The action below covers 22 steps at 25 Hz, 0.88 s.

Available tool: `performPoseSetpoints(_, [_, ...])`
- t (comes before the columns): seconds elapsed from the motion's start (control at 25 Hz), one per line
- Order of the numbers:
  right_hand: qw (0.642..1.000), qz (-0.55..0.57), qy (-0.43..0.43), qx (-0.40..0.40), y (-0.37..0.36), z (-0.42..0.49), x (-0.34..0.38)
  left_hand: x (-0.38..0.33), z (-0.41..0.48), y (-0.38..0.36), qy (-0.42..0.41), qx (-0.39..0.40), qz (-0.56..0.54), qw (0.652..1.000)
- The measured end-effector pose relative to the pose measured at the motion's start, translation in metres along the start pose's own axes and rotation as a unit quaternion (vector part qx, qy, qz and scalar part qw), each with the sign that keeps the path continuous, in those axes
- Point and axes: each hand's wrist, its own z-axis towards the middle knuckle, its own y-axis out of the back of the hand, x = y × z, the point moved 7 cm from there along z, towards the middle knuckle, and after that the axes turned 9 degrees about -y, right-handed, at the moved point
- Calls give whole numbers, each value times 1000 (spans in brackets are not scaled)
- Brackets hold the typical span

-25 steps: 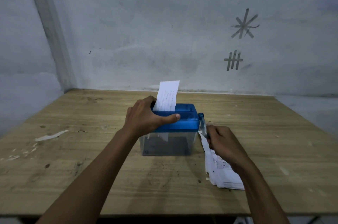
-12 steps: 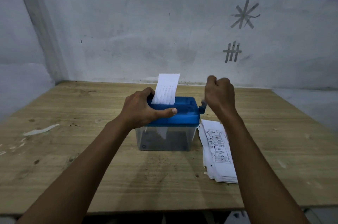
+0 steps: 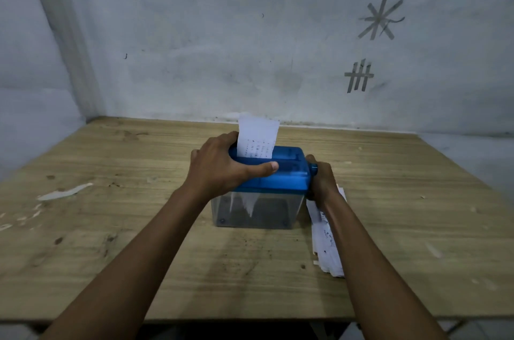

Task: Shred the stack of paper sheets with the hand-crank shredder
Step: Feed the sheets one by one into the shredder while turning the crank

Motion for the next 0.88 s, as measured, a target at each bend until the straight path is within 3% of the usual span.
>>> performPoseSetpoints(0.28, [967, -172, 167, -91, 27, -99, -10, -1, -4, 2, 7, 3, 21, 1000])
performPoseSetpoints(0.48, [926, -129, 297, -192, 36, -150, 50, -6, -1, 6, -8, 19, 34, 999])
performPoseSetpoints(0.64, [910, -177, 283, -246, 34, -122, 103, -3, -3, 3, -25, 24, 8, 999])
performPoseSetpoints(0.88, [944, -181, 204, -185, 19, -48, 123, -6, 0, 3, -39, 15, -3, 999])
